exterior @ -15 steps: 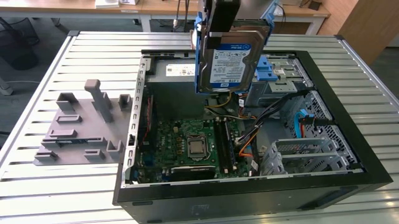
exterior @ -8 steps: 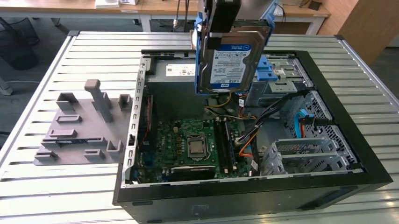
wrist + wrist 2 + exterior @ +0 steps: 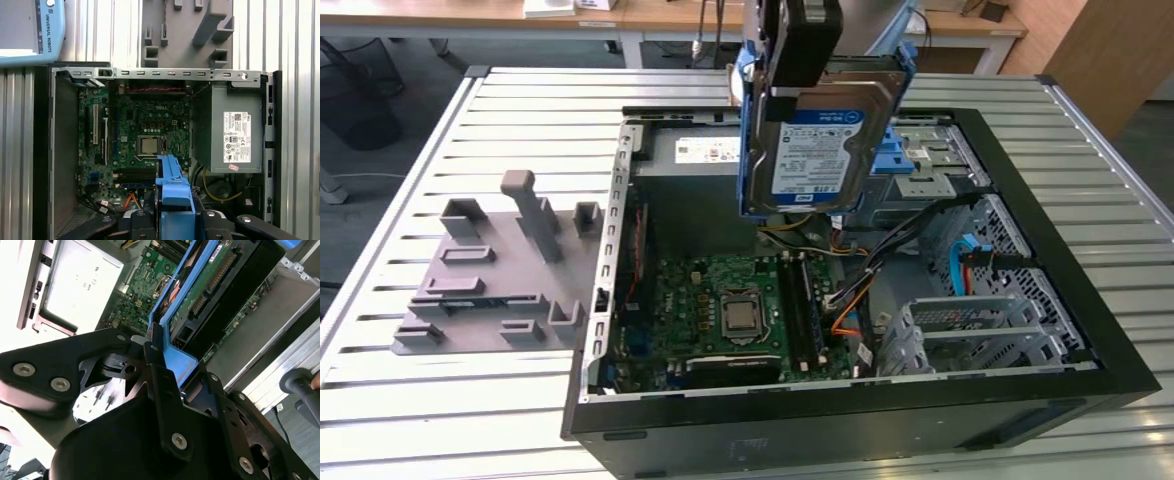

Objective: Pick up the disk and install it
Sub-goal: 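Insert the disk into the insertion slot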

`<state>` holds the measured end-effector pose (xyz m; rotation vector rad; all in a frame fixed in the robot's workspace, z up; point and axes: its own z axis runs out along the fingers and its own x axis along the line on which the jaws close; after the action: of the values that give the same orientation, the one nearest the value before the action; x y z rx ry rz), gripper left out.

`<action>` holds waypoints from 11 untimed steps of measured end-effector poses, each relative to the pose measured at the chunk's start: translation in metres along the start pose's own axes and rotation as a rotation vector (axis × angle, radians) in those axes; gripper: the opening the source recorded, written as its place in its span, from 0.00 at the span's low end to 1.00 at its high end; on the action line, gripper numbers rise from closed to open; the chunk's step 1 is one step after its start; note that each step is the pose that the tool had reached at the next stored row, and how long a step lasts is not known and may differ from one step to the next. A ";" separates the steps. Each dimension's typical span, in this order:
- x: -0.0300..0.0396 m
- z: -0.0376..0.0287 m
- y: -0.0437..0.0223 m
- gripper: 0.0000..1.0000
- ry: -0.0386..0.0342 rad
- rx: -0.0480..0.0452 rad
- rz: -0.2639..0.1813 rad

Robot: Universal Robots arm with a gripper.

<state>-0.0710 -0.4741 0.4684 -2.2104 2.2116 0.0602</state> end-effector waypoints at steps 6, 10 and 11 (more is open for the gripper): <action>0.0152 -0.0001 0.0000 0.36 -0.0001 0.0000 0.000; 0.0252 -0.0003 0.0000 0.36 0.0000 0.0000 0.000; 0.0275 -0.0003 0.0000 0.36 0.0000 0.0000 0.000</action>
<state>-0.0710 -0.5016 0.4677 -2.2104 2.2116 0.0602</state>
